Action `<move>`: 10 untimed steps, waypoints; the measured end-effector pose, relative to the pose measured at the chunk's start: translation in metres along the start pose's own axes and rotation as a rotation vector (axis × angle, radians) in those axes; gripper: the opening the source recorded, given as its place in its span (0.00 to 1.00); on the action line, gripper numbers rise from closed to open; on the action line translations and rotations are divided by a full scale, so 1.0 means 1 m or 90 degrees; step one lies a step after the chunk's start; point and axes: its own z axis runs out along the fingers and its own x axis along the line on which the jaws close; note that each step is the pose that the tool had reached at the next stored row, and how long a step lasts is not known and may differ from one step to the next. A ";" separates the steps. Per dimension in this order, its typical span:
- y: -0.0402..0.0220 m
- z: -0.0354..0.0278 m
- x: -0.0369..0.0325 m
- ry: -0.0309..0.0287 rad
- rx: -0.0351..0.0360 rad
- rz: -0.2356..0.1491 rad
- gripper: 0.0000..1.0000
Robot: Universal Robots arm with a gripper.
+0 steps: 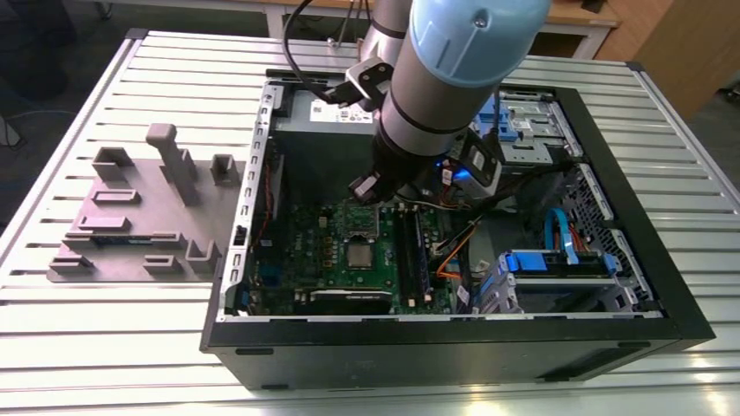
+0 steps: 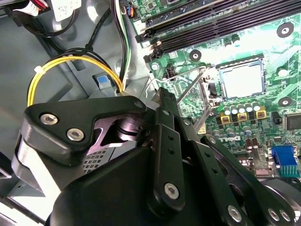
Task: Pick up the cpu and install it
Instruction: 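Close the cpu cover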
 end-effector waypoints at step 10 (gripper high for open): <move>-0.0022 -0.0010 0.0019 0.0006 -0.0003 -0.002 0.11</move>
